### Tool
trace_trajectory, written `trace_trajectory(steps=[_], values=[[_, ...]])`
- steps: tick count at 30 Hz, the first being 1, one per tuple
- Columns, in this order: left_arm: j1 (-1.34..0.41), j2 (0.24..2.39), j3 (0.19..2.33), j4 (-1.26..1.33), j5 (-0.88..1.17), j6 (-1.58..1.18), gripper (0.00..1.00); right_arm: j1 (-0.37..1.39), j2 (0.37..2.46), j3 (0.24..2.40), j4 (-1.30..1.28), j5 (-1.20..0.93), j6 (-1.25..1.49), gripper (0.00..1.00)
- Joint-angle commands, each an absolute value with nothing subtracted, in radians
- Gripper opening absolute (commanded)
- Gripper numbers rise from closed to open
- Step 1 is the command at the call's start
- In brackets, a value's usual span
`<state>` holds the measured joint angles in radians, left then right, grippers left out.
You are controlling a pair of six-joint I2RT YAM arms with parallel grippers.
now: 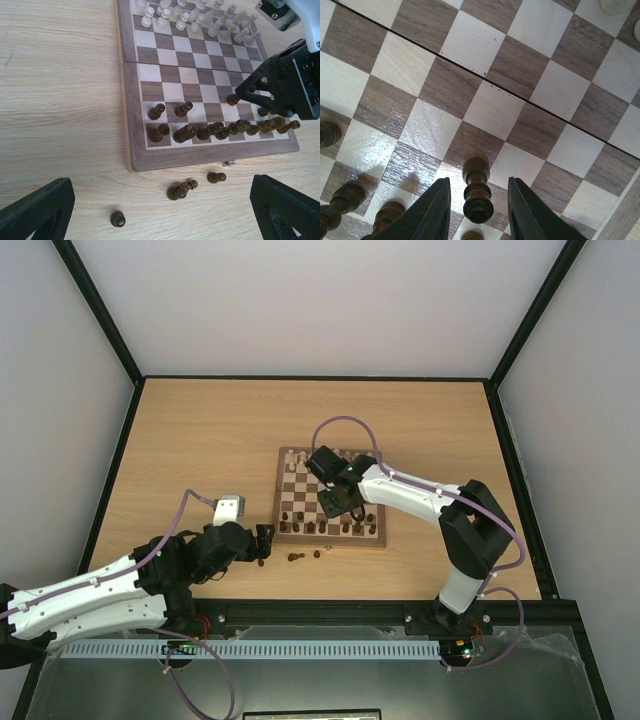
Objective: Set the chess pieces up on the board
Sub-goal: Pick up the chess piece from the chessboard, then place the chess piece on the chessboard.
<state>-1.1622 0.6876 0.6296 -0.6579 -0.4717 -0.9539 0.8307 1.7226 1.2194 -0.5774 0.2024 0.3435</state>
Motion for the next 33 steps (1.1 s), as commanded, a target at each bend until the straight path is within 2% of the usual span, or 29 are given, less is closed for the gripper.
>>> trace_trajectory(steps=[1,7,9,21,33], values=[[-1.166,0.682,0.658,-0.664,-0.491,-0.952,0.99,0.826,1.75,1.222,-0.6,0.201,0.334,0.29],[-1.166,0.682,0.659,-0.664,-0.491,-0.953,0.99,0.826,1.759,1.216,-0.602,0.195,0.336,0.11],[-1.166,0.682,0.659,-0.663,-0.491,-0.952,0.99,0.826,1.753,1.215,-0.602,0.191,0.336,0.09],[-1.166,0.685,0.655,-0.656,-0.488,-0.953,0.99,0.885,1.637,1.162,-0.634,0.19,0.359,0.08],[-1.166,0.692,0.648,-0.647,-0.48,-0.954,0.99,0.939,1.627,1.115,-0.631,0.194,0.392,0.09]])
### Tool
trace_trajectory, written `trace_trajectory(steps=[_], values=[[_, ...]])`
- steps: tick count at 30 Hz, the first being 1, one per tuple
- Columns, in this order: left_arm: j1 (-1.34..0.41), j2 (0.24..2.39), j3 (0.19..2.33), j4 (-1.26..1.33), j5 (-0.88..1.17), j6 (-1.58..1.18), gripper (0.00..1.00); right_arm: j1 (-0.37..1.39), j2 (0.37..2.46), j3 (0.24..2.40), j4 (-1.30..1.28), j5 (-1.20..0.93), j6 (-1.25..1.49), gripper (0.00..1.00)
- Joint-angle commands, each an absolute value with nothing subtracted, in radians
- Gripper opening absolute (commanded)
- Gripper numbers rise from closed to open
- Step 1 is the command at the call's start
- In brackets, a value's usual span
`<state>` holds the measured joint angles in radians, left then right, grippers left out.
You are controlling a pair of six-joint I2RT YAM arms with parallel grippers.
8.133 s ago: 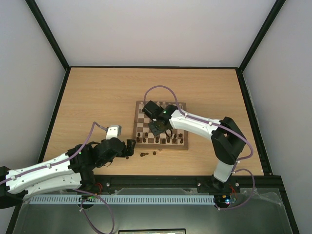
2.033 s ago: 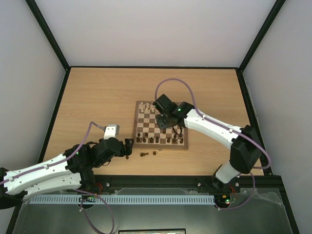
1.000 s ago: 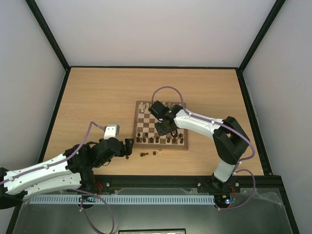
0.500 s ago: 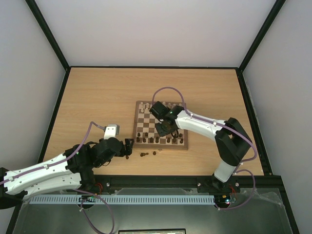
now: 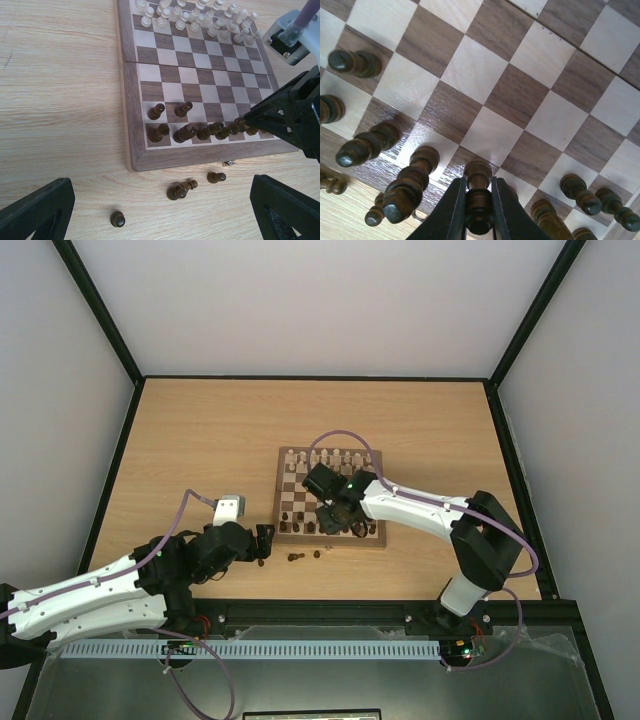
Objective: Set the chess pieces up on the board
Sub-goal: Place the chess piece on the chessboard.
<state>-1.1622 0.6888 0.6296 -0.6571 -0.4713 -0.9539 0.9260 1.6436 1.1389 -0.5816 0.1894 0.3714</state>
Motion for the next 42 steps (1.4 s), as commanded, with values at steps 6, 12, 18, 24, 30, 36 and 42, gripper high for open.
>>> trace_trajectory(steps=[6,12,18,24,30,36,42], values=[[-1.166,0.696,0.649,-0.641,-0.479,-0.953,0.99,0.952,1.633,1.101,-0.625,0.19,0.401,0.09],[-1.166,0.704,0.65,-0.636,-0.479,-0.951,0.99,0.96,1.637,1.094,-0.614,0.186,0.403,0.09],[-1.166,0.711,0.651,-0.633,-0.477,-0.951,0.99,0.96,1.639,1.091,-0.61,0.184,0.403,0.11],[-1.166,0.71,0.651,-0.633,-0.475,-0.951,0.99,0.96,1.631,1.093,-0.602,0.183,0.399,0.15],[-1.166,0.712,0.651,-0.633,-0.476,-0.951,0.99,0.96,1.626,1.095,-0.598,0.181,0.397,0.17],[-1.166,0.715,0.653,-0.633,-0.476,-0.95,0.99,0.96,1.608,1.1,-0.597,0.176,0.4,0.2],[-1.166,0.715,0.657,-0.632,-0.477,-0.948,0.99,0.96,1.566,1.11,-0.617,0.184,0.404,0.27]])
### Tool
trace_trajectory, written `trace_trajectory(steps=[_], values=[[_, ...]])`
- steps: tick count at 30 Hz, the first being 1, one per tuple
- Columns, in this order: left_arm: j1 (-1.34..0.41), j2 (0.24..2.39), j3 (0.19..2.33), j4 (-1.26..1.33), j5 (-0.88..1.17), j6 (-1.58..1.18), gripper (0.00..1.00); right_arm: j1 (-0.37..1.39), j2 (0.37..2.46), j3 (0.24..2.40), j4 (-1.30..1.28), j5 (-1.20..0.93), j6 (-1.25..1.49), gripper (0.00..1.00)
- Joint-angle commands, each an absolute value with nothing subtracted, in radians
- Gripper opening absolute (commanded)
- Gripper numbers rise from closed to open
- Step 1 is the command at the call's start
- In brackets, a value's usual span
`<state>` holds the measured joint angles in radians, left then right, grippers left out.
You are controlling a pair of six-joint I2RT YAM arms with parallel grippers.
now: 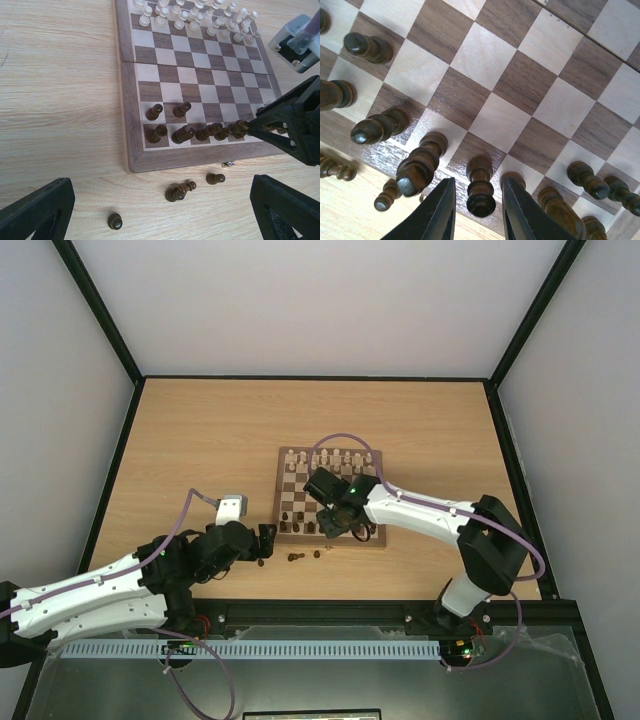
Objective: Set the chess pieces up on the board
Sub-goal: Place the chess piece on the chessboard, then pick up the chess piece at the center of the board.
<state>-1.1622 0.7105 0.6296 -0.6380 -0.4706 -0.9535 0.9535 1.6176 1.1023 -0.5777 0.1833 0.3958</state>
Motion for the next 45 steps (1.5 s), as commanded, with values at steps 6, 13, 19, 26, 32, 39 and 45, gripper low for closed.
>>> trace_trajectory(steps=[6,13,19,26,32,39,45], values=[[-1.166,0.748,0.696,-0.642,-0.49,-0.931,0.99,0.96,1.498,1.116,-0.628,0.149,0.405,0.35],[-1.167,0.762,0.74,-0.595,-0.511,-0.87,0.99,0.96,1.305,1.042,-0.562,0.122,0.437,0.8],[-1.166,0.766,0.754,-0.55,-0.509,-0.84,0.99,0.96,1.161,0.985,-0.532,0.106,0.471,0.99],[-1.165,0.834,0.818,-0.527,-0.507,-0.813,0.99,0.96,1.05,0.983,-0.467,0.094,0.536,0.99],[-1.159,0.919,0.877,-0.515,-0.504,-0.786,0.99,0.96,1.024,0.98,-0.457,0.091,0.507,0.99],[-1.106,0.965,0.91,-0.491,-0.461,-0.745,0.99,0.96,0.96,0.947,-0.402,0.085,0.475,0.99],[-1.054,0.961,0.889,-0.463,-0.399,-0.723,0.99,0.96,0.845,0.876,-0.279,0.078,0.475,0.99]])
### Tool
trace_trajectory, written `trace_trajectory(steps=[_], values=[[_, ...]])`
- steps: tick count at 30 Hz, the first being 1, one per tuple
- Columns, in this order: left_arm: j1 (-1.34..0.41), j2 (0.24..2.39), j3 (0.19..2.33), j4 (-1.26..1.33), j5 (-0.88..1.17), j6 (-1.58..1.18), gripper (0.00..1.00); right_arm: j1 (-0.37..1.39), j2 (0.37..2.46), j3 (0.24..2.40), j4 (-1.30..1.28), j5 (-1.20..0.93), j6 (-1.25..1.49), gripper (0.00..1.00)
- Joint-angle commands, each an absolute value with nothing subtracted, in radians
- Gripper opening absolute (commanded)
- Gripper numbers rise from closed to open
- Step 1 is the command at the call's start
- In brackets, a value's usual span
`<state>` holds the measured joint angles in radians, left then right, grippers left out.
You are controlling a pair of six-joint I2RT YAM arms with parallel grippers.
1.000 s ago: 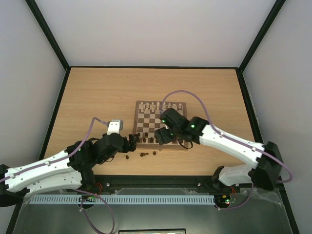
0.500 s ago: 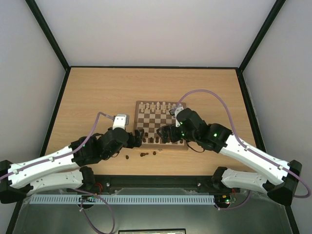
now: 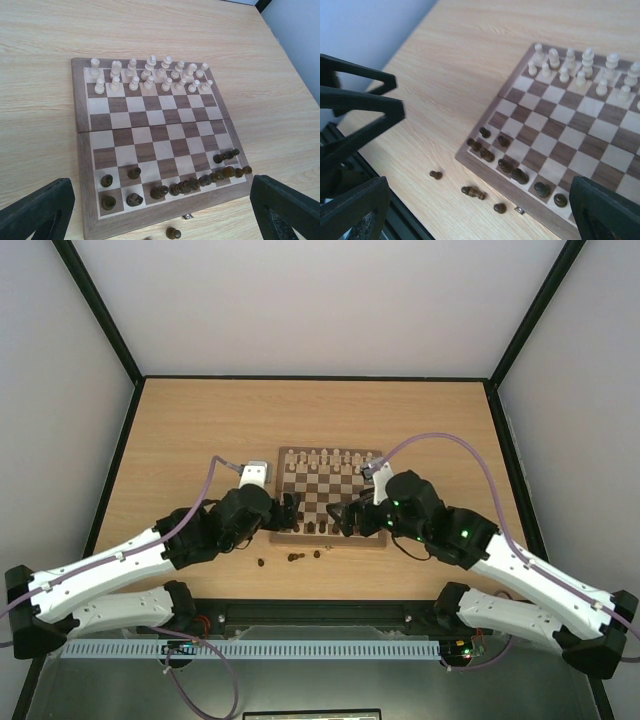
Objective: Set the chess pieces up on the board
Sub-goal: Pick up the chess piece at the center of the board.
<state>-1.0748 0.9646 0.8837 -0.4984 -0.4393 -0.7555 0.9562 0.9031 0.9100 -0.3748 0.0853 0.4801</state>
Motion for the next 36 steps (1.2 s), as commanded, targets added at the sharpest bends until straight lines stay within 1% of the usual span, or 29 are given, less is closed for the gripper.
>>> trace_trajectory(steps=[1,5,10,13,16,18,20,24,27,32,36], values=[[-1.053,0.96,0.882,-0.456,-0.391,-0.721,0.99,0.96,0.847,0.876,-0.276,0.074,0.485,0.99],[-1.037,0.941,0.863,-0.439,-0.369,-0.708,0.99,0.96,0.87,0.862,-0.258,0.012,0.506,0.99],[-1.023,0.888,0.831,-0.43,-0.346,-0.689,0.99,0.96,0.838,0.759,-0.143,-0.009,0.499,0.99],[-1.007,0.841,0.789,-0.419,-0.325,-0.682,0.99,0.96,0.823,0.713,-0.083,-0.06,0.493,0.99],[-0.989,0.813,0.757,-0.415,-0.298,-0.681,0.99,0.96,0.872,0.727,-0.092,-0.13,0.507,1.0],[-0.985,0.804,0.738,-0.416,-0.287,-0.683,0.99,0.964,0.942,0.764,-0.156,-0.171,0.497,0.94],[-0.983,0.809,0.731,-0.429,-0.278,-0.684,0.99,0.976,1.0,0.805,-0.238,-0.155,0.501,0.93],[-0.978,0.806,0.701,-0.444,-0.267,-0.693,0.99,1.043,1.112,0.872,-0.391,-0.035,0.524,0.88],[-0.972,0.787,0.677,-0.448,-0.273,-0.704,0.99,1.124,1.192,0.899,-0.449,0.092,0.553,0.83],[-0.958,0.787,0.664,-0.452,-0.276,-0.704,0.99,1.205,1.361,0.97,-0.548,0.243,0.591,0.72],[-0.95,0.8,0.655,-0.436,-0.269,-0.698,0.99,1.209,1.465,1.0,-0.566,0.267,0.61,0.61]])
